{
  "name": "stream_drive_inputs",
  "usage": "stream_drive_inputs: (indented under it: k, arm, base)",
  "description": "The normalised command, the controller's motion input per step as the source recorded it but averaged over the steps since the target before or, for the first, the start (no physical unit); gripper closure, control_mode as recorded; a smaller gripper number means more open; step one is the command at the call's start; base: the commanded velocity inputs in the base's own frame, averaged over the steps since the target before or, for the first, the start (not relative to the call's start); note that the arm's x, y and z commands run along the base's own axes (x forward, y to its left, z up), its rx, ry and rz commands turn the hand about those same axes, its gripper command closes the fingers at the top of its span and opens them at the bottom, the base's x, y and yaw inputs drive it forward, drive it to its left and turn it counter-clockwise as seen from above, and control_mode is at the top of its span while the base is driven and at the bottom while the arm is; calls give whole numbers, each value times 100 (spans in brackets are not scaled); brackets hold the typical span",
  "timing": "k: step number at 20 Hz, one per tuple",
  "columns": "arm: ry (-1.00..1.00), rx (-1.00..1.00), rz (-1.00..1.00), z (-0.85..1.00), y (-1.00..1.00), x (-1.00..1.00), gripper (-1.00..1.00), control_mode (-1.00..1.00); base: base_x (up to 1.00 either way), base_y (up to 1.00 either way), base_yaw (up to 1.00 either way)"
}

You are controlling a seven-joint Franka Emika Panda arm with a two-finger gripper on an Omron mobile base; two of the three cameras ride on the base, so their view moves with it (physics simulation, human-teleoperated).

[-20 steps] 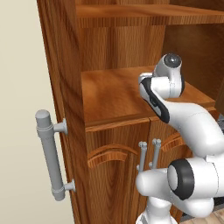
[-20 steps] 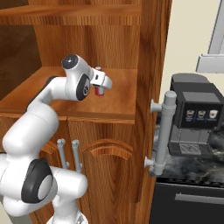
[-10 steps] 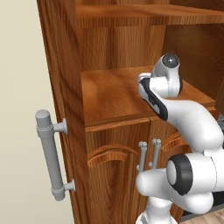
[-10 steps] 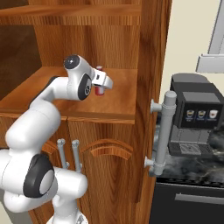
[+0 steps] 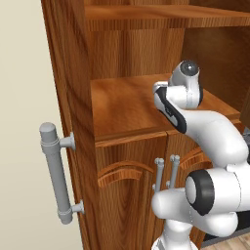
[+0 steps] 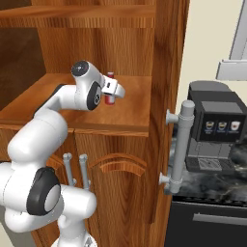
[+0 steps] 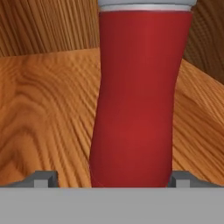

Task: Take 2 condiments from the cabinet and move them on the counter near the stove.Make sure the condiments are lined up with each other, next to each other.

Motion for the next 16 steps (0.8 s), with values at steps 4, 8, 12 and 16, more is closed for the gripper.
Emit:
stream_drive_inputs:
  k: [4, 8, 12, 16]
  arm:
    - [0, 0, 0, -1, 0, 0, 100, -100]
    - [0, 0, 0, 0, -1, 0, 100, -100]
    - [0, 0, 0, 0, 0, 0, 100, -100]
    - [0, 0, 0, 0, 0, 0, 100, -100]
  base:
    - [0, 0, 0]
    - [0, 0, 0]
    - [0, 0, 0]
    - [0, 0, 0]
